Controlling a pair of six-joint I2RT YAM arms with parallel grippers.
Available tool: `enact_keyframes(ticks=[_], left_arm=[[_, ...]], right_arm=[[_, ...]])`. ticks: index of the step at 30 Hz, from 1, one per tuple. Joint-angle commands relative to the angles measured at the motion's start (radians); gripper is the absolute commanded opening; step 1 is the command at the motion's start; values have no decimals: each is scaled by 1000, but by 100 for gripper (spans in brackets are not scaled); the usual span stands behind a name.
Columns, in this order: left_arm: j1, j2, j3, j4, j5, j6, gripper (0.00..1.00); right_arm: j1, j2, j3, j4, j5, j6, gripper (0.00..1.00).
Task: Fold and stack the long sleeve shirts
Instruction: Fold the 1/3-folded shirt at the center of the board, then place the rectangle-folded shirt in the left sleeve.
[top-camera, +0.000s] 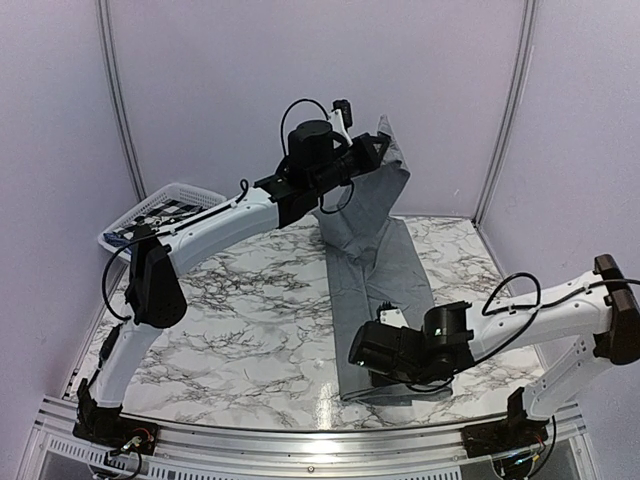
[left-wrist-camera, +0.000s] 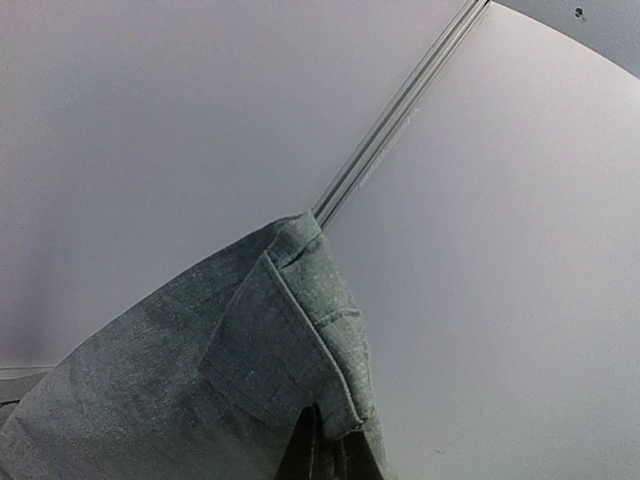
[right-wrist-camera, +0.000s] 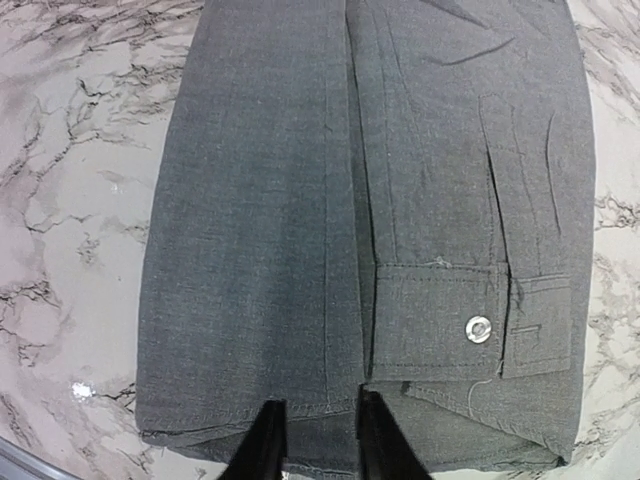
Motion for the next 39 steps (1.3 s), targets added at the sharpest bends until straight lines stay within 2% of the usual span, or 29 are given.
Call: enact_keyframes(ticks=[1,4,9,15,21,25,31,34,39], left_arm=[[-1,57,26,108,96,-77,0],[-1,87,26,145,147,-126,0],[-1,138,46,201,199,-198,0],[5,135,15,210,172,-221,0],[13,54,-137,164,56,-191,0],[18,-7,-216,115,33,-156,0],[-6,-166,-503,82,-42,-124,0],[-35,-238,-594,-20,-128,-141,0],[-109,-237,-600,-267,-222,-209,0]], right_arm=[[-28,-85,-1,19,71,21,33],[-69,-125,-6,21,85,-12,40],[-165,-203,-19,42,99,-78,42],[-290,-293,-80,127,48,-171,42],[-387,-340,-107,172,-17,-258,44],[-461,-341,-103,200,-76,-334,45],[-577,-342,-80,244,-164,-434,46],[-630,-332,-71,286,-227,-475,46],[-666,-277,-42,323,-268,-531,47]])
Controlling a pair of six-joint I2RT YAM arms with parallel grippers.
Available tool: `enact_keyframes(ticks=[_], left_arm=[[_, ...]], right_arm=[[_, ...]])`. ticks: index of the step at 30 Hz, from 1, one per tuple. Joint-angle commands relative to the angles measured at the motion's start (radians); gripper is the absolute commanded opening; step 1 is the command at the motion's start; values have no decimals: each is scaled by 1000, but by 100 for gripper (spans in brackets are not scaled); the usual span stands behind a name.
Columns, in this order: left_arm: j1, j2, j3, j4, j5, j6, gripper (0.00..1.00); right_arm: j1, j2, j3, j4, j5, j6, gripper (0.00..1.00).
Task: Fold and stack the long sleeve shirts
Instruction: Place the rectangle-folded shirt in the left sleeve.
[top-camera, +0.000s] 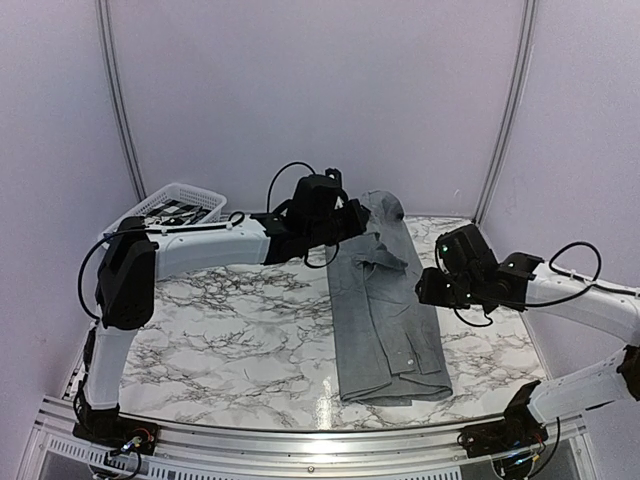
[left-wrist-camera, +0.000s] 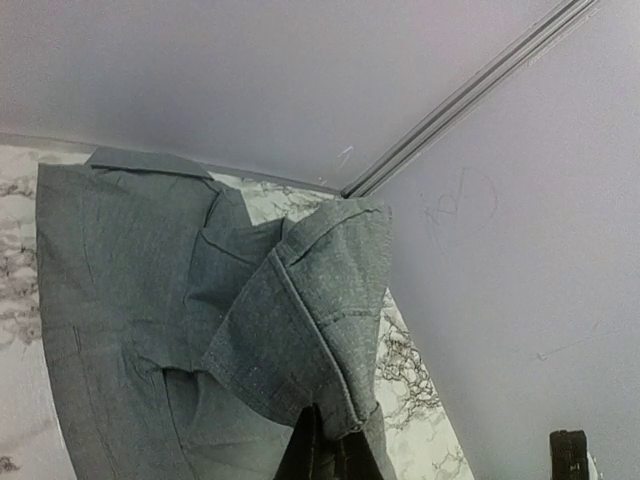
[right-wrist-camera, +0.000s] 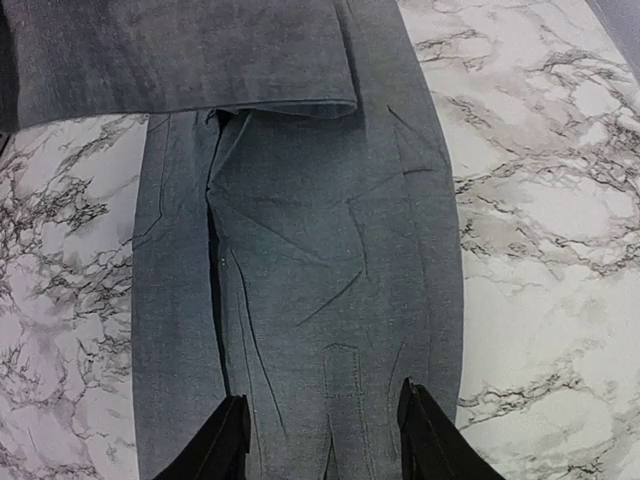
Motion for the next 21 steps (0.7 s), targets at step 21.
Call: enact_keyframes(ticks=[21], left_arm=[[-129,-148,-243,-298,-192,-213,0]], right_arm=[[-124,171,99,120,-122,-162,52]])
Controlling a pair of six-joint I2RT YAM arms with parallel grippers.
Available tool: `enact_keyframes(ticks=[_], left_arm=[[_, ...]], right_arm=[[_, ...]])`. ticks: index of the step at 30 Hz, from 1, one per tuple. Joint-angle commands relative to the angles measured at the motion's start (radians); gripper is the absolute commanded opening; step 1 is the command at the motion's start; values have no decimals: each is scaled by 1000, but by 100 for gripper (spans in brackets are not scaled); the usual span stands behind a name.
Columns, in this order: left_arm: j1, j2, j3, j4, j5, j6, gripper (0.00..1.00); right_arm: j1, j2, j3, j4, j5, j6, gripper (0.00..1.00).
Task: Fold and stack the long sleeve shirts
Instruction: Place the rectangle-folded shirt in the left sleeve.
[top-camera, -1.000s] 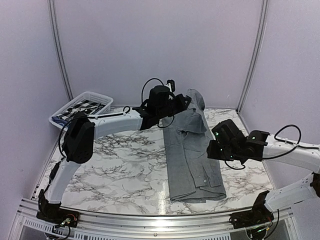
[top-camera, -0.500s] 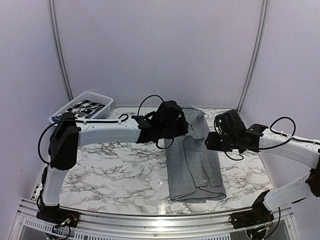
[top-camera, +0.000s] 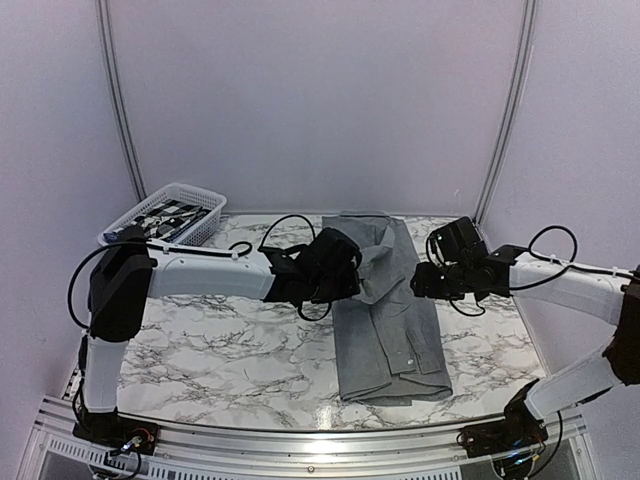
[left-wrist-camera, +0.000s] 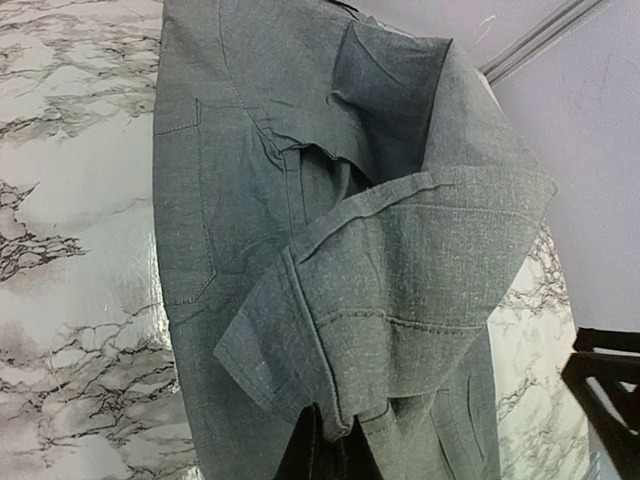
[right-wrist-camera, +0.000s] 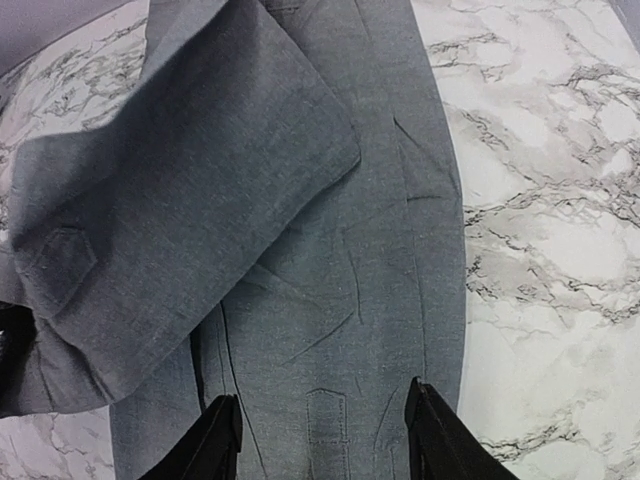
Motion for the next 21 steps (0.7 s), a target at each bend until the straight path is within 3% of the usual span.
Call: enact_keyframes(ticks=[1,3,7,13,17,21], left_arm=[[4,-100,-34,-1,-19,-89,0],[9,-106,9,30,3,-21,0],[44,-11,285,-15,133,120,0],[107,160,568,-51,140,137,0],[144,202,647,-36,109,115,0],[166,169,598,-45,54,74,0]], right_arm=[[-7,54,78,29,-17,-30,52],[-7,72,103,29,-25,-33,52],[-7,70,125,23,-7,-32,53],[-22,27,104,-6,30,-11,54],[-48,-14,67,-8,20,-10,55],[-51,-24,52,-13,15,-15,56]])
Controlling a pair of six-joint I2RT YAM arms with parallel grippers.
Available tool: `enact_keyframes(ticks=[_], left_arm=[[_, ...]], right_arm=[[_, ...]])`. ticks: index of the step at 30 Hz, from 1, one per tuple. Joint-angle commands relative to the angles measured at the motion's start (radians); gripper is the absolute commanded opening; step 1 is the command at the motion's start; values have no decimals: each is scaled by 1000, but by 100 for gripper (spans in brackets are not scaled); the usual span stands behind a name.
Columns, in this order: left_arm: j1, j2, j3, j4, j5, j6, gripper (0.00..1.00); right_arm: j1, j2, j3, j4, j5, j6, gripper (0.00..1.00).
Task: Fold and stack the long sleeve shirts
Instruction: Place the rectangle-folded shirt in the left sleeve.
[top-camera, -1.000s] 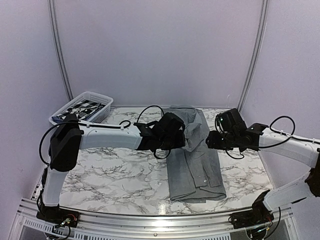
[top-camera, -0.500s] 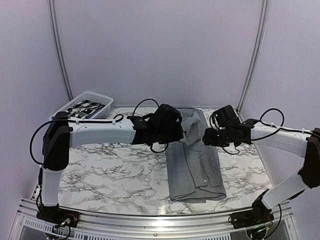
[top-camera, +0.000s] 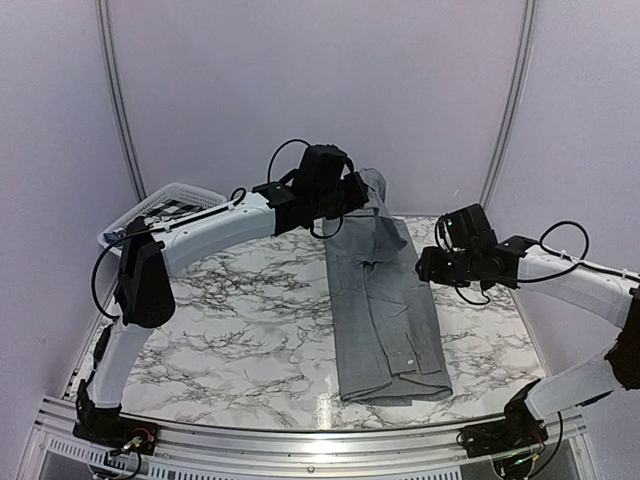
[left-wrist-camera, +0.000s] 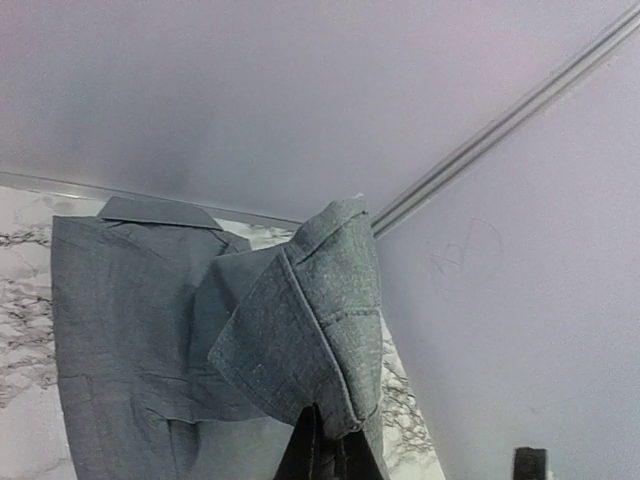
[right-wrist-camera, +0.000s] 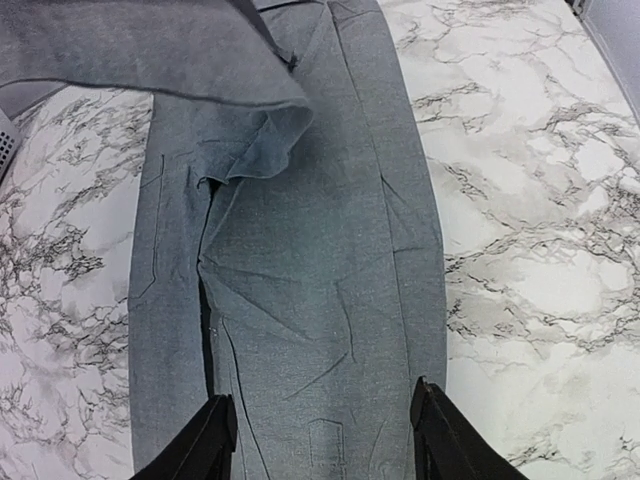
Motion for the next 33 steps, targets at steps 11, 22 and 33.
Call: enact_keyframes(ticks=[11,22,33], left_arm=[[23,-290,-552,-28,-119,-177,0],[33,-327,-521,-12,-121,21,0],[157,-470,-629,-130,-180,137,0]], right_arm=[[-10,17,-27,25,-43,2,57],[-27,148,124,74,-39,-61,59],[-39,312,240,125,-128,-82,59]])
